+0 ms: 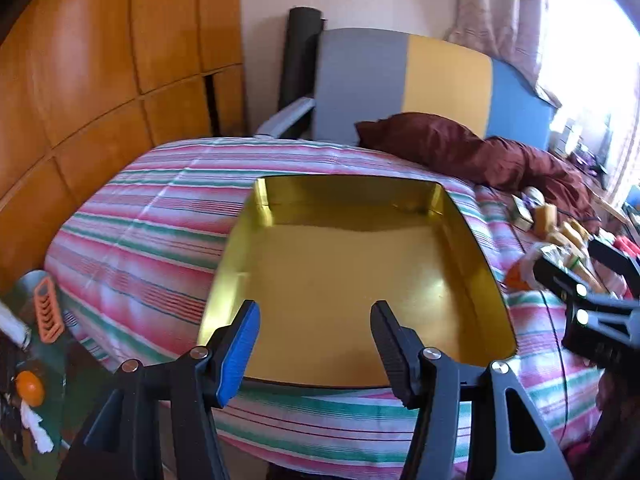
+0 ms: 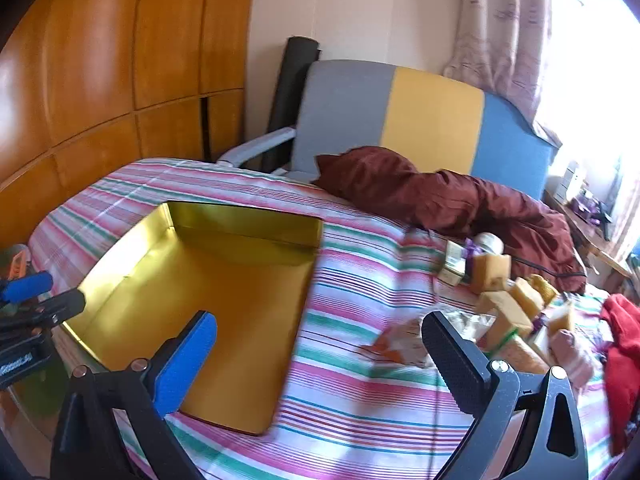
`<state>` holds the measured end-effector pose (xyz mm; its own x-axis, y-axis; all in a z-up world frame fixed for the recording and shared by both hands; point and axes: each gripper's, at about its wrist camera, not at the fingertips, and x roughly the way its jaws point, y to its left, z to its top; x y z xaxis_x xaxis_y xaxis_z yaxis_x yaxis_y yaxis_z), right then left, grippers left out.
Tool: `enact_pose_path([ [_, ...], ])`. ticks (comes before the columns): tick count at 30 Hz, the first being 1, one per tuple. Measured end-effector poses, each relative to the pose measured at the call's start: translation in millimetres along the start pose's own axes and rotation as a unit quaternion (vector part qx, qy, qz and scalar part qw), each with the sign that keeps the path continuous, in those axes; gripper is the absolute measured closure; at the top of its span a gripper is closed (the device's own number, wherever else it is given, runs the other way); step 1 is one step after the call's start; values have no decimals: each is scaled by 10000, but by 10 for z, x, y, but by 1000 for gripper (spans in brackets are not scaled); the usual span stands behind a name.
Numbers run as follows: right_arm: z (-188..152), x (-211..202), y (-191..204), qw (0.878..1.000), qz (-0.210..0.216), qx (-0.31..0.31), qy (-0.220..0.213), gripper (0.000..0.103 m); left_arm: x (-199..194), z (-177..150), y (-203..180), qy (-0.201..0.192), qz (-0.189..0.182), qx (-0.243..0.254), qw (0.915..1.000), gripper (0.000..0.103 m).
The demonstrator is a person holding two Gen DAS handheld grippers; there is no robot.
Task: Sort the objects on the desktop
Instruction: 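Reach the left tool to the silver snack packet and grasp it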
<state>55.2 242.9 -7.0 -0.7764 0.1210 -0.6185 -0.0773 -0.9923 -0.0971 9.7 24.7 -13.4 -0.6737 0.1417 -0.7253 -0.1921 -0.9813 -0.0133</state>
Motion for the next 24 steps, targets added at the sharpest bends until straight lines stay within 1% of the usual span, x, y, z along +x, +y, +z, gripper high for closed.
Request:
enact_pose_path([
  [2,3,11,-96,10000,-29,49,79,0,14,-22,-118,1,9,230,9997,45],
  [3,5,8,-146,9999,-73,75,106,0,16,-29,-162,-1,-57,321,9995,45],
  [6,14,-11,-390,9993,-146,291,165,0,13,-32,-230,80,-668,365,9971,45],
  [8,20,-21,-593,9979,-248,541,249,0,18,-26,-284,91,-732,434,9963,44],
  [10,31,-48,-802,9964,-337,713,301,0,25,-15,-322,136,-929,427,9947,44],
  [12,60,-110,-1085,9940,-495,933,292,0,31,3,-338,196,-1051,382,9935,40],
  [14,83,-178,-1320,9914,-638,1105,279,0,47,28,-347,240,-1076,351,9933,32],
  [15,96,-227,-1504,9889,-737,1261,269,0,62,40,-358,306,-1133,319,9926,32],
  [18,98,-300,-1925,9808,-817,1739,336,0,131,79,-378,536,-1317,213,9896,32],
  [20,56,-339,-2165,9745,-866,2028,413,0,137,117,-463,546,-1453,250,9876,32],
  [22,-20,-343,-2382,9683,-787,2296,597,0,120,171,-584,503,-1540,451,9858,32],
  [24,-133,-329,-2560,9624,-552,2509,880,0,101,240,-756,458,-1773,705,9806,32],
])
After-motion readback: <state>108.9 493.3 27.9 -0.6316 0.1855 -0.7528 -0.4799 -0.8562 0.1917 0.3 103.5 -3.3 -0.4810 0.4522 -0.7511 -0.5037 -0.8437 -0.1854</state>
